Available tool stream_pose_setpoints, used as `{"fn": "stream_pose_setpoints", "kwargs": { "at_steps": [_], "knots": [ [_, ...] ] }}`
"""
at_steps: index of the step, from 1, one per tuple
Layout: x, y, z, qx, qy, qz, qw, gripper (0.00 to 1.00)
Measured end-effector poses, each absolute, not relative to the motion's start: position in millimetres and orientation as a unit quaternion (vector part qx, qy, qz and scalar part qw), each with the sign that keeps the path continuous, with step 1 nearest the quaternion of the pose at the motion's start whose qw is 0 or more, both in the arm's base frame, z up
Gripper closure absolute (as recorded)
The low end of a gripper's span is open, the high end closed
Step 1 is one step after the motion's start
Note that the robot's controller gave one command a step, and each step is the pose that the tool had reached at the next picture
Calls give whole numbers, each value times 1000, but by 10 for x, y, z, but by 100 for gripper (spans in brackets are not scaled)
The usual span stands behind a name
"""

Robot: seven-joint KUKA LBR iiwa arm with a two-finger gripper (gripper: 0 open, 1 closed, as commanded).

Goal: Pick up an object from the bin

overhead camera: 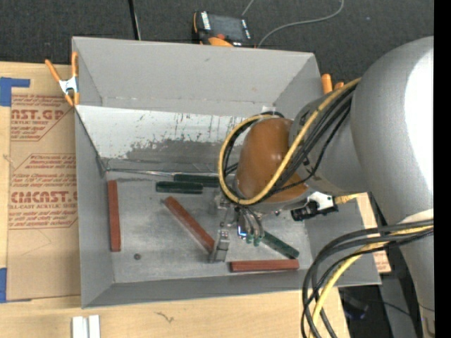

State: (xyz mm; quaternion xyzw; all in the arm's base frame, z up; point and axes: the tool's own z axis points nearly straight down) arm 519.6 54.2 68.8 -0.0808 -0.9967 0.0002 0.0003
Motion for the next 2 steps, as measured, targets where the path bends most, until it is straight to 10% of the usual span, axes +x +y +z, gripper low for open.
{"fn": "stream_pose_setpoints", "kwargs": {
  "at_steps": [1, 2],
  "knots": [
    [5043, 849, 690, -221, -975, 0, 1, 0],
    [5046, 843, 693, -221, -975, 0, 1, 100]
  ]
}}
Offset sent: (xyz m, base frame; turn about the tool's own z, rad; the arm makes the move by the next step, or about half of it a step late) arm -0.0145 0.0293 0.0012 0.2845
